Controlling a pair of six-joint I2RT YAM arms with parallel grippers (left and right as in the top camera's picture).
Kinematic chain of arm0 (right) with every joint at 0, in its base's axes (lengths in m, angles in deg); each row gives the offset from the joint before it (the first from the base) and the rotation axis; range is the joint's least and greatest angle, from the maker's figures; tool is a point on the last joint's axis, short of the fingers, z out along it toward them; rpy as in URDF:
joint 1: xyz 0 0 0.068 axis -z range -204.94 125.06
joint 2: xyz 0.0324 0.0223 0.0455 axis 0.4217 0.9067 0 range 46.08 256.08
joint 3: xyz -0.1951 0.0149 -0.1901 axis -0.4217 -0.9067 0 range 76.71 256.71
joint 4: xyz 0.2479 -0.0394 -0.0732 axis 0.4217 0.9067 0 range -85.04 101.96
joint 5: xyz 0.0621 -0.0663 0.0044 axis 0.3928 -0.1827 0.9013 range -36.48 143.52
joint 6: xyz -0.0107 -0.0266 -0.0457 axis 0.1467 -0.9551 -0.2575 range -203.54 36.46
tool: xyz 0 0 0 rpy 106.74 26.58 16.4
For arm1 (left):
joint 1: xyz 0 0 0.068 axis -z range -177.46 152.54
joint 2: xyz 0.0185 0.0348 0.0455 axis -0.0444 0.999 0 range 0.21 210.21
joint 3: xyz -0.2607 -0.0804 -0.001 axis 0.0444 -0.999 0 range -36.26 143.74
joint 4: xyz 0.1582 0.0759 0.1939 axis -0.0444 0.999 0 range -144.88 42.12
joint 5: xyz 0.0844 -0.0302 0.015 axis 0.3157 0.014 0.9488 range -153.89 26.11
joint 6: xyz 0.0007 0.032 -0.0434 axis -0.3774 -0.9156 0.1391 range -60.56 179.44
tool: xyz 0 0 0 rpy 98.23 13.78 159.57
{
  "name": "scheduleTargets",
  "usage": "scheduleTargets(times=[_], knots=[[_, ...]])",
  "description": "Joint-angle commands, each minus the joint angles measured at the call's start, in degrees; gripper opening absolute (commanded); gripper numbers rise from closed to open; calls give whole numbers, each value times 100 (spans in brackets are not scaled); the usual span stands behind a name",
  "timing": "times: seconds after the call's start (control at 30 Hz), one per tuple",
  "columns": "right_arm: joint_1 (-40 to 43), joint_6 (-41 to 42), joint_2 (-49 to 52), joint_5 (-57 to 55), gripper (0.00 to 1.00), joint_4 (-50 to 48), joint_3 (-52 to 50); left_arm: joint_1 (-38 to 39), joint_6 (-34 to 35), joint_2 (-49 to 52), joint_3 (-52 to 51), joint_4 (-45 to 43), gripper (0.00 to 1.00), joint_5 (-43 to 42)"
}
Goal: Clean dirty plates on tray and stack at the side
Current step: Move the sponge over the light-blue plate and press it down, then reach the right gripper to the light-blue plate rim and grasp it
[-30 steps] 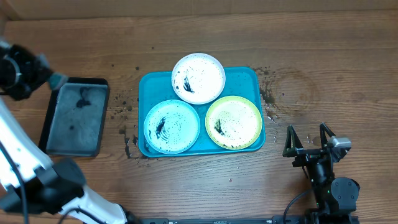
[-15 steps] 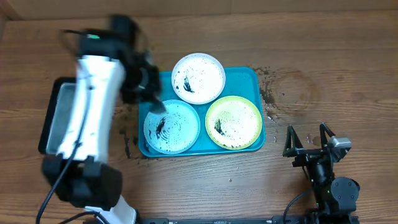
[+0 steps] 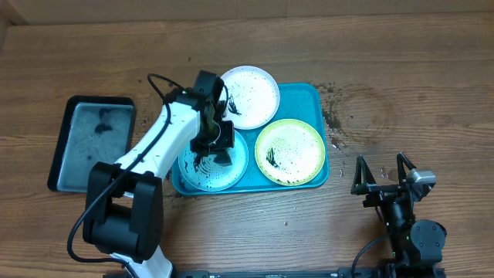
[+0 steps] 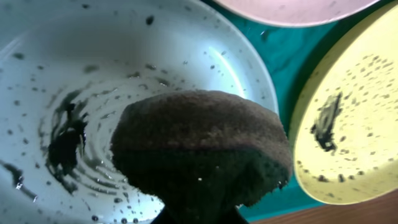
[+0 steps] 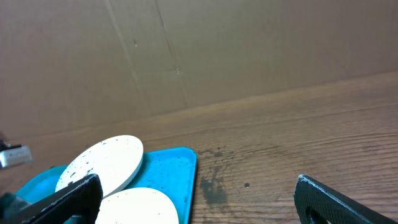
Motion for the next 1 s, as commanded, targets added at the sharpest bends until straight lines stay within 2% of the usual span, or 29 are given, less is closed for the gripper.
scheduleTargets(times=[0.0,0.3,0.43,0.63,0.7,0.8,0.83,0.87,0.9,0.93,0.97], knots=[[-37,-20,-42,-57,100,-28,-61,46,70,-13,-195,-79,30,144],[-37,-20,-42,-57,100,-28,-61,-114,68,-15,-2,164,39,374],[-37,-20,-42,-57,100,-28,-61,-354,70,-20,807,964,36,358],[-37,-20,-42,-57,100,-26,-61,-935,76,-262,2409,2430,39,332],[-37,-20,-42,-57,100,-28,-61,-1283,160,-564,2754,2688,40,332],[-37,-20,-42,-57,100,-28,-61,-1587,260,-925,2750,2710,45,332],[-37,-22,-42,-59,100,-28,-61,-1648,232,-1001,2747,2758,56,356],[-37,-22,-42,-57,100,-28,-61,-1692,175,-1054,2743,2852,73,422],[-37,-15,-42,-46,100,-66,-61,-1707,151,-1071,2743,2973,94,511],[-39,4,-42,28,100,-208,-61,-1707,155,-1067,2743,3101,100,627],[-39,227,-42,313,100,-393,-61,-1705,153,-1058,2726,3230,100,713]])
